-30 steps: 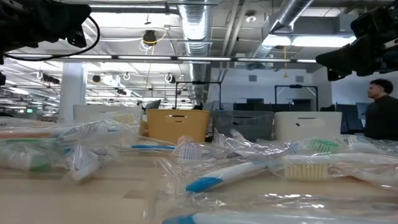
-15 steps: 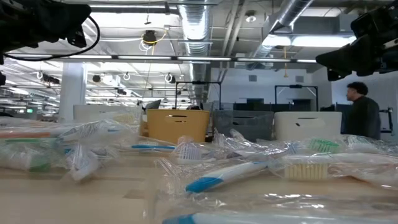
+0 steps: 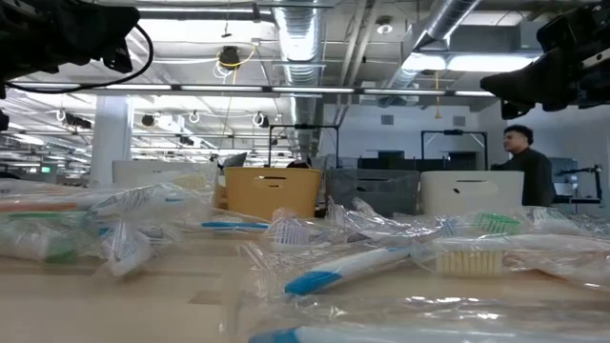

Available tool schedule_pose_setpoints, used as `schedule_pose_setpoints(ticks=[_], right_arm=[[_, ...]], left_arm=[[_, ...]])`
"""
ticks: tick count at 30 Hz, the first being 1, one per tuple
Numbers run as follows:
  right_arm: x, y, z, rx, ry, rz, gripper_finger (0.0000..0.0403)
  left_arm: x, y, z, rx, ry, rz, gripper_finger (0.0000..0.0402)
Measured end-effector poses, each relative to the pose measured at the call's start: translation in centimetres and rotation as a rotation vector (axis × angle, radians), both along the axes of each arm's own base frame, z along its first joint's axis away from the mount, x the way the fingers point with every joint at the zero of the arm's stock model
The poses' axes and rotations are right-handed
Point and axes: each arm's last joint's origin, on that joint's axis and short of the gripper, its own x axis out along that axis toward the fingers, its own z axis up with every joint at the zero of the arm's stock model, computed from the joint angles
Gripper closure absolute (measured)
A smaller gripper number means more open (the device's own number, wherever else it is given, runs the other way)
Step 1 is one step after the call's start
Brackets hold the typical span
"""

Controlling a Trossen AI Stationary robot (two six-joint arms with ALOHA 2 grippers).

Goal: Pick & Place Toothbrushes
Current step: Put the orange toothbrush into the right white bin

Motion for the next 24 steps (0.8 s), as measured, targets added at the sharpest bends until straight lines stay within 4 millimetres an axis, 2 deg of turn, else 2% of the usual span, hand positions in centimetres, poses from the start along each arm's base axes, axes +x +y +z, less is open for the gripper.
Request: schedule_pose_setpoints(ticks=[6, 11, 17, 20, 24], right_arm=[[0.0, -0.1, 0.5, -0.064, -0.05, -0.008, 0.0403], [-0.1, 0.1, 1.1, 0.127, -0.102, 0.014, 0.0403], [-0.1, -0.1, 1.2, -0.135, -0.11, -0.013, 0.0403], [0.0, 0.1, 1.2, -0.018, -0.107, 0.011, 0.0403], [0.0, 0.1, 1.3, 0.002, -0.118, -0.002, 0.0403]], left_arm=[[0.0, 0.0, 0.0, -0.004, -0.004, -0.002, 0.0399], [0.0, 0.0, 0.1, -0.124, 0.003, -0.035, 0.0399], [0.0, 0.0, 0.2, -0.073, -0.01, -0.017, 0.0399], [-0.1, 0.0, 0.3, -0.075, -0.025, -0.017, 0.0399], [-0.1, 0.0, 0.3, -0.082, -0.027, -0.02, 0.0399]])
